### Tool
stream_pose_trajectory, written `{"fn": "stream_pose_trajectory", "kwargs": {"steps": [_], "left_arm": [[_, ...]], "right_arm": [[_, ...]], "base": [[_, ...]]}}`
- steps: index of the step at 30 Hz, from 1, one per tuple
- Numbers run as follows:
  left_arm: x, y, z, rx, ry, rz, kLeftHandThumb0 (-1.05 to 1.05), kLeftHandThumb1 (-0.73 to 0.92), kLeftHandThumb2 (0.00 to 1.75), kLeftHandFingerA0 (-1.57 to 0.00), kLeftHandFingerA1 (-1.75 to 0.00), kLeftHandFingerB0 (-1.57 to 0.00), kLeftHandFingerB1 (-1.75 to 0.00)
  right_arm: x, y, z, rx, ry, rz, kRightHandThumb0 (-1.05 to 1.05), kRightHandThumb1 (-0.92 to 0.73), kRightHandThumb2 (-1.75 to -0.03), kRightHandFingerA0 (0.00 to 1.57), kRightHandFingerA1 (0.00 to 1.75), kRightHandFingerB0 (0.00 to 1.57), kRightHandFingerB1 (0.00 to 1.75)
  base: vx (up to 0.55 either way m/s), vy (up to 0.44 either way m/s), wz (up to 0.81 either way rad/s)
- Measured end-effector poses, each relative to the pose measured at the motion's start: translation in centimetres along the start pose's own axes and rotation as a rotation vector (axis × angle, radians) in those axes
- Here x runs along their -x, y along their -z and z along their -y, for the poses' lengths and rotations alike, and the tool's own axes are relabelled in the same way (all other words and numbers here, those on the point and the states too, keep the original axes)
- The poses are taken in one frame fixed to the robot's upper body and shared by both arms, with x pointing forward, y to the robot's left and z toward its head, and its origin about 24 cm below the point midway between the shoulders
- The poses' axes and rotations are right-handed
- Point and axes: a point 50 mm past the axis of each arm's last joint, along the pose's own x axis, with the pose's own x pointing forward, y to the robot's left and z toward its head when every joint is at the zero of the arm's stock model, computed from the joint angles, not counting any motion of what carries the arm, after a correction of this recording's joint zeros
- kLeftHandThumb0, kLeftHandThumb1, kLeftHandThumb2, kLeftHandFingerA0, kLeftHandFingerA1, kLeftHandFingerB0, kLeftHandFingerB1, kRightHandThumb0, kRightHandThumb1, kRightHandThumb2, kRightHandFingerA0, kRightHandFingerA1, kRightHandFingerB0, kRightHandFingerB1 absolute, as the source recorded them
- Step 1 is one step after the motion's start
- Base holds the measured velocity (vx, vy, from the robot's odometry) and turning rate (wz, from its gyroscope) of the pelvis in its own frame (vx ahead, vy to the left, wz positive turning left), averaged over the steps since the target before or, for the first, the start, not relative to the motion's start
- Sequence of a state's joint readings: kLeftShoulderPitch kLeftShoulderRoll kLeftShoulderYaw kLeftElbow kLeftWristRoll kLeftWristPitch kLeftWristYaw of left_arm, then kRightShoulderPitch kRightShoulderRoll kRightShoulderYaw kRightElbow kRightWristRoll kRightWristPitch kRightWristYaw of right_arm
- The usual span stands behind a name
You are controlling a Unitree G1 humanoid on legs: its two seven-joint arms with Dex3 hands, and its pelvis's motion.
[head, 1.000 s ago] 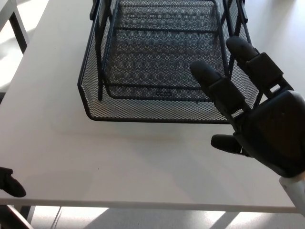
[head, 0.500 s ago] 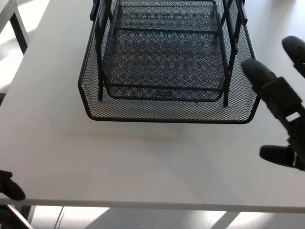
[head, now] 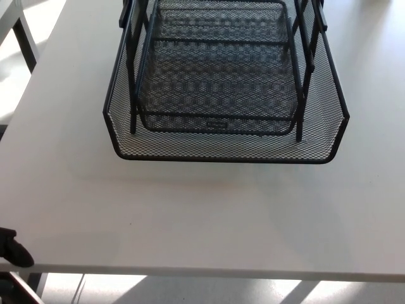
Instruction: The robot uses its right hand to grab the drawer kept on the middle of the desk and pull it out towards the robot
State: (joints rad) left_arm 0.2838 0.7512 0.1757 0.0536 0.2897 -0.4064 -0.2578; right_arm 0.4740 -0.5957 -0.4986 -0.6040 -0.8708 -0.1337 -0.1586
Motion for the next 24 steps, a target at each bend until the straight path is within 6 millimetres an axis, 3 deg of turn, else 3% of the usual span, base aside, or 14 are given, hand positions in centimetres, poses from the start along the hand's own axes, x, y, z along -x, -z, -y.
{"fn": "stream_pose_trajectory", "kwargs": {"steps": [1, 3, 4, 5, 6, 7, 9, 10, 12, 15, 16, 21, 22, 24], "left_arm": [[0.0, 0.0, 0.0, 0.000, 0.000, 0.000, -0.31, 0.55, 0.56, -0.79, -0.84, -0.80, -0.56], [0.0, 0.0, 0.0, 0.001, 0.001, -0.001, -0.29, 0.54, 0.56, -0.79, -0.83, -0.80, -0.55], [0.0, 0.0, 0.0, 0.001, 0.001, -0.001, -0.29, 0.54, 0.57, -0.78, -0.83, -0.79, -0.56], [0.1, 0.0, 0.1, 0.001, 0.002, -0.003, -0.29, 0.54, 0.57, -0.78, -0.83, -0.79, -0.56], [0.1, 0.1, 0.1, 0.001, 0.002, -0.004, -0.31, 0.55, 0.56, -0.78, -0.84, -0.79, -0.56], [0.1, 0.1, 0.1, 0.002, 0.003, -0.006, -0.31, 0.55, 0.56, -0.79, -0.85, -0.78, -0.56], [0.1, 0.1, 0.1, 0.002, 0.003, -0.007, -0.31, 0.56, 0.56, -0.78, -0.85, -0.78, -0.57], [0.1, 0.1, 0.1, 0.002, 0.003, -0.007, -0.30, 0.55, 0.57, -0.78, -0.83, -0.78, -0.56], [0.1, 0.1, 0.1, 0.002, 0.003, -0.007, -0.31, 0.56, 0.57, -0.77, -0.85, -0.78, -0.57], [0.1, 0.1, 0.1, 0.002, 0.003, -0.007, -0.31, 0.56, 0.56, -0.79, -0.86, -0.79, -0.57], [0.1, 0.1, 0.1, 0.002, 0.003, -0.007, -0.31, 0.56, 0.56, -0.78, -0.85, -0.78, -0.56], [0.1, 0.1, 0.1, 0.002, 0.003, -0.007, -0.31, 0.55, 0.56, -0.79, -0.84, -0.79, -0.56], [0.1, 0.1, 0.1, 0.002, 0.002, -0.007, -0.32, 0.55, 0.56, -0.80, -0.89, -0.79, -0.58], [0.1, 0.1, 0.1, 0.002, 0.002, -0.007, -0.32, 0.55, 0.56, -0.80, -0.89, -0.79, -0.58]], "right_arm": [[0.3, 0.6, 0.1, 0.015, -0.010, -0.019, -0.91, -0.53, -0.89, 0.00, 0.00, 0.03, 0.22], [1.1, 2.4, 0.0, 0.054, -0.042, -0.082, -0.85, -0.50, -0.89, 0.00, 0.03, 0.09, 0.30], [1.4, 3.2, 0.0, 0.066, -0.055, -0.109, -0.87, -0.55, -0.61, 0.00, 0.20, 0.00, 0.36], [1.9, 4.4, -0.1, 0.081, -0.075, -0.153, -0.87, -0.55, -0.61, 0.00, 0.20, 0.00, 0.36], [2.2, 5.0, -0.2, 0.089, -0.084, -0.175, -0.85, -0.48, -0.90, 0.00, 0.08, 0.00, 0.26], [2.6, 6.1, -0.4, 0.102, -0.102, -0.216, -0.81, -0.46, -0.90, 0.04, 0.19, 0.00, 0.33], [3.1, 7.4, -0.8, 0.113, -0.133, -0.266, -0.85, -0.49, -0.89, 0.00, 0.22, 0.00, 0.28], [3.4, 8.0, -1.2, 0.116, -0.151, -0.288, -0.83, -0.41, -0.76, 0.01, 0.38, 0.00, 0.28], [3.9, 9.0, -1.8, 0.117, -0.185, -0.325, -0.80, -0.47, -0.87, 0.02, 0.41, 0.00, 0.33], [4.7, 10.4, -3.1, 0.113, -0.245, -0.386, -0.84, -0.50, -0.88, 0.01, 0.44, 0.00, 0.34], [5.0, 10.7, -3.4, 0.110, -0.260, -0.400, -0.75, -0.51, -0.55, 0.00, 0.46, 0.05, 0.44], [6.6, 12.4, -5.8, 0.076, -0.355, -0.502, -0.82, -0.55, -0.57, 0.00, 0.54, 0.05, 0.45], [6.9, 12.6, -6.3, 0.068, -0.373, -0.519, -0.76, -0.45, -0.89, 0.01, 0.42, 0.02, 0.46], [7.7, 12.9, -7.5, 0.049, -0.420, -0.556, -0.75, -0.45, -0.88, 0.00, 0.45, 0.04, 0.47]], "base": [[0.00, 0.000, 0.00], [0.00, 0.000, 0.00], [0.00, 0.000, 0.00], [0.00, 0.000, 0.00], [0.00, 0.000, 0.00], [0.00, 0.000, 0.00], [0.00, 0.000, 0.00], [0.00, 0.000, 0.00], [0.00, 0.000, 0.00], [0.00, 0.000, 0.00], [0.00, 0.000, 0.00], [0.00, 0.000, 0.00], [0.00, 0.000, 0.00], [0.00, 0.000, 0.00]]}}
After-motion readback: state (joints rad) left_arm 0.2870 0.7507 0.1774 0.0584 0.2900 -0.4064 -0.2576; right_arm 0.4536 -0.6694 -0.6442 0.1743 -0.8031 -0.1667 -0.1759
